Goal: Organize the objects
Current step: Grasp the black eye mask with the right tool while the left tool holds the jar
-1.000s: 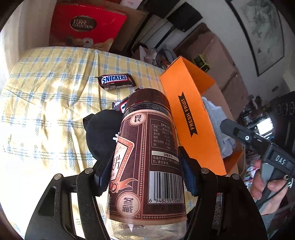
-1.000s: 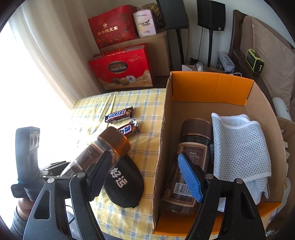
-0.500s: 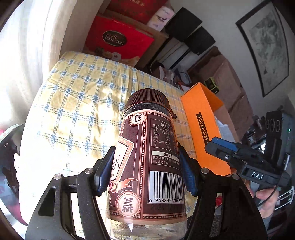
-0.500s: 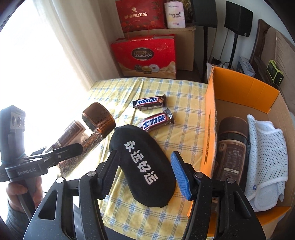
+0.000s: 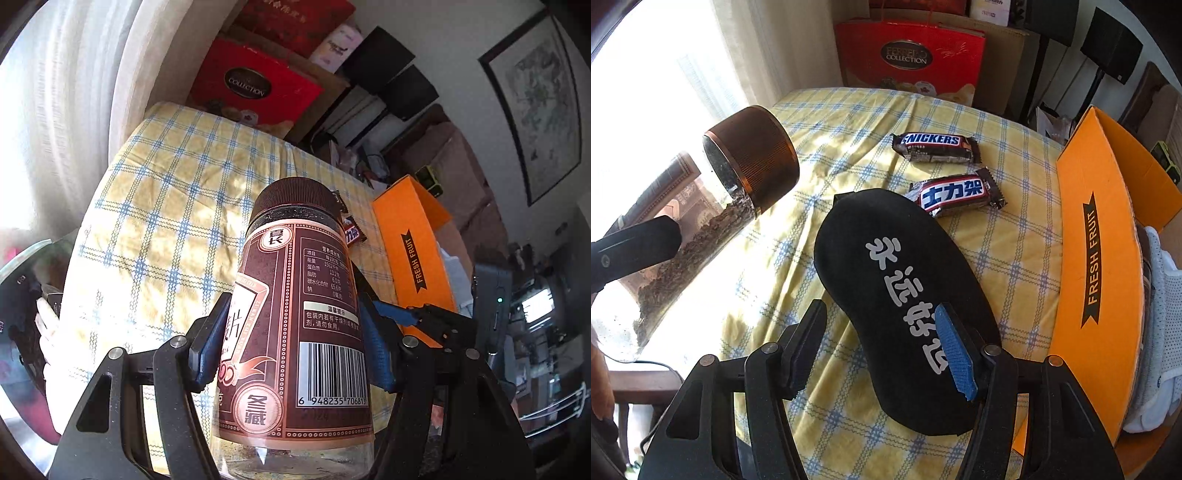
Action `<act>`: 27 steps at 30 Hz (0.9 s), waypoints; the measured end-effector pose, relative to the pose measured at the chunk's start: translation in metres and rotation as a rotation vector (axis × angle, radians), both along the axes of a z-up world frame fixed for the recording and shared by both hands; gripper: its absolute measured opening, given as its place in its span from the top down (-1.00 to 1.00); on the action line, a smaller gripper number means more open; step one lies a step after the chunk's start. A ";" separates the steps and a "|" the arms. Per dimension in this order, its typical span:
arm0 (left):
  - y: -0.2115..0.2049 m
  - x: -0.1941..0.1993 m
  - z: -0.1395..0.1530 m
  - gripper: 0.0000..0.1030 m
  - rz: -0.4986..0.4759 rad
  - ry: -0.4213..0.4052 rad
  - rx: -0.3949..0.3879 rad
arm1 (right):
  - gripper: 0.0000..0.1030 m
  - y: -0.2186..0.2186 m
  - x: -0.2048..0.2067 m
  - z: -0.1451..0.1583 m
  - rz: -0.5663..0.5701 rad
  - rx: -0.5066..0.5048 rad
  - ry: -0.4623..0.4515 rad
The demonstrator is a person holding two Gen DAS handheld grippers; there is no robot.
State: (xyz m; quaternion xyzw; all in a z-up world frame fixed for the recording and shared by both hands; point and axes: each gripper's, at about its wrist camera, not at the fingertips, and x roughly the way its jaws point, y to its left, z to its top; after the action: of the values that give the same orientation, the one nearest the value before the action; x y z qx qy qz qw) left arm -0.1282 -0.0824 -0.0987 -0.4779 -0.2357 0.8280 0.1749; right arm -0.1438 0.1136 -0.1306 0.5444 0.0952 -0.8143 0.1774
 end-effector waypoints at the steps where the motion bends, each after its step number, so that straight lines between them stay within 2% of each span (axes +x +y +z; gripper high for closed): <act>1: 0.000 0.000 0.000 -0.20 0.002 0.001 -0.001 | -0.21 -0.001 0.000 -0.002 0.004 -0.001 -0.002; 16: -0.001 0.000 -0.003 -0.20 0.006 0.004 -0.027 | -0.21 -0.009 0.003 -0.012 -0.024 0.073 0.068; 21: -0.002 0.000 -0.004 -0.20 0.007 0.000 -0.028 | -0.11 -0.011 0.004 -0.013 -0.015 0.097 0.086; 24: -0.001 -0.001 -0.004 -0.20 0.006 0.000 -0.029 | 0.20 -0.013 0.005 -0.012 0.000 0.100 0.090; 26: -0.001 -0.001 -0.003 -0.20 0.003 0.002 -0.030 | 0.73 -0.014 0.006 -0.009 0.010 0.076 0.079; 27: 0.000 0.000 -0.002 -0.20 0.002 0.003 -0.031 | 0.76 -0.014 0.006 -0.008 0.004 0.069 0.079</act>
State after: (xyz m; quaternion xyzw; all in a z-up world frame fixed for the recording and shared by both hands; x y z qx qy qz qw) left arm -0.1287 -0.0823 -0.1009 -0.4788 -0.2232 0.8324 0.1672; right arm -0.1375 0.0998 -0.1381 0.5175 0.1313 -0.8310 0.1563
